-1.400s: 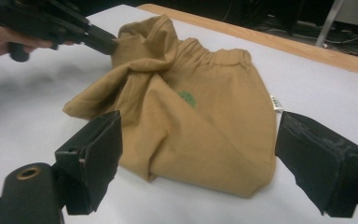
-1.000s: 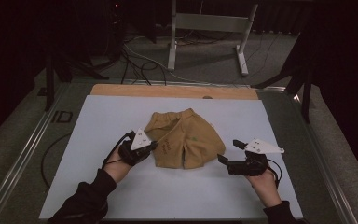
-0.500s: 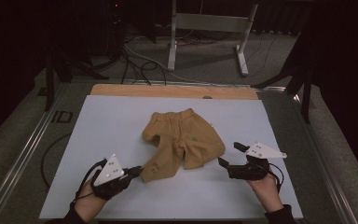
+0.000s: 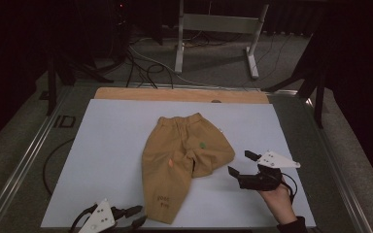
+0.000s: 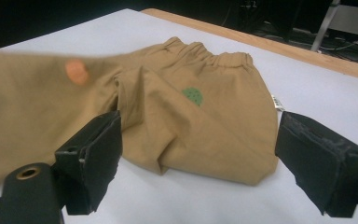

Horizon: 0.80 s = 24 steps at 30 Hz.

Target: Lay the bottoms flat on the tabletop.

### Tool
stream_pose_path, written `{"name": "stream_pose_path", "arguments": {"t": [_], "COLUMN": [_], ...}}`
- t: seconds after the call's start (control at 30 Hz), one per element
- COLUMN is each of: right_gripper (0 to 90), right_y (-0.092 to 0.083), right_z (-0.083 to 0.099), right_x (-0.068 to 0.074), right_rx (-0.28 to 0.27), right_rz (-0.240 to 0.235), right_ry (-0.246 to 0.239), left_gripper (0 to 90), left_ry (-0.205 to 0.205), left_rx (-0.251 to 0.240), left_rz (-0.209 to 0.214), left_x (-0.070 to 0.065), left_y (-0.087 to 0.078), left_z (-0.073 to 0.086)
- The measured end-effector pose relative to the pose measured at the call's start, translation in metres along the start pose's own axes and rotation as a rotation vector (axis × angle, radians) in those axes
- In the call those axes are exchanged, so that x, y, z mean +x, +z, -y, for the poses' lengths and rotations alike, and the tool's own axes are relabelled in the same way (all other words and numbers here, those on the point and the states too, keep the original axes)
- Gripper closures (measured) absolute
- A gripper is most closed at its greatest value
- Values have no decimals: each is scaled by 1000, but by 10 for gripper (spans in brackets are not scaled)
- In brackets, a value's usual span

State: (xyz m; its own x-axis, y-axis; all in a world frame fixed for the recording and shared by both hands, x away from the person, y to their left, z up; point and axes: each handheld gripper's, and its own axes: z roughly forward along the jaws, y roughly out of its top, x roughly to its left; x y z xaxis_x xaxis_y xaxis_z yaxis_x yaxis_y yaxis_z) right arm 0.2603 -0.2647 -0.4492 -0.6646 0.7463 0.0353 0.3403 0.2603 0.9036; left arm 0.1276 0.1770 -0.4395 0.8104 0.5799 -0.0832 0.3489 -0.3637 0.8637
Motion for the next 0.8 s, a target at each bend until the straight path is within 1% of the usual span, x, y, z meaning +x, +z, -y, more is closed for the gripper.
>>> {"name": "stream_pose_path", "arguments": {"t": [0.03,0.07,0.1,0.17,0.2,0.27,0.3,0.33,0.4,0.43,0.5,0.57,0.6,0.63,0.7,0.73,0.77,0.8], "right_gripper": [150,150,150,150,150,150,150,150,150,150,150,150,149,149,149,150,150,150], "right_y": [-1,-1,-2,-3,-4,-4,-4,-4,-4,-4,-3,-2,-1,-1,0,0,0,1], "right_z": [1,1,2,3,3,5,6,7,11,13,15,17,18,18,19,19,20,20], "right_x": [0,0,0,0,0,-1,-1,-2,-1,-1,0,-1,-1,-1,-2,-2,-3,-3], "right_rx": [-1,3,3,4,3,6,7,9,16,19,19,28,33,34,34,32,35,33], "right_rz": [-4,-2,0,-4,-5,-3,-4,-7,-11,-14,-21,-20,-19,-17,-21,-19,-19,-21], "right_ry": [5,6,9,17,11,18,24,27,29,30,30,26,23,27,23,24,28,36], "left_gripper": [423,378,339,279,244,189,154,149,125,112,93,90,96,109,146,184,186,221], "left_ry": [-7,-11,-2,18,19,22,27,33,47,46,52,71,69,80,101,116,125,145], "left_rx": [0,-9,-14,-21,-25,-24,-20,-17,4,15,20,35,44,59,81,104,119,133], "left_rz": [5,18,19,36,37,66,69,78,100,119,150,165,180,202,221,243,258,279], "left_x": [1,1,1,0,1,2,2,2,0,0,-1,-2,-3,-3,-7,-9,-11,-14], "left_y": [-1,-2,-3,-1,0,5,8,12,22,28,38,50,56,62,74,80,86,90], "left_z": [1,1,0,-3,-4,-7,-8,-8,-9,-9,-9,-9,-9,-8,-6,-5,-4,-3]}}
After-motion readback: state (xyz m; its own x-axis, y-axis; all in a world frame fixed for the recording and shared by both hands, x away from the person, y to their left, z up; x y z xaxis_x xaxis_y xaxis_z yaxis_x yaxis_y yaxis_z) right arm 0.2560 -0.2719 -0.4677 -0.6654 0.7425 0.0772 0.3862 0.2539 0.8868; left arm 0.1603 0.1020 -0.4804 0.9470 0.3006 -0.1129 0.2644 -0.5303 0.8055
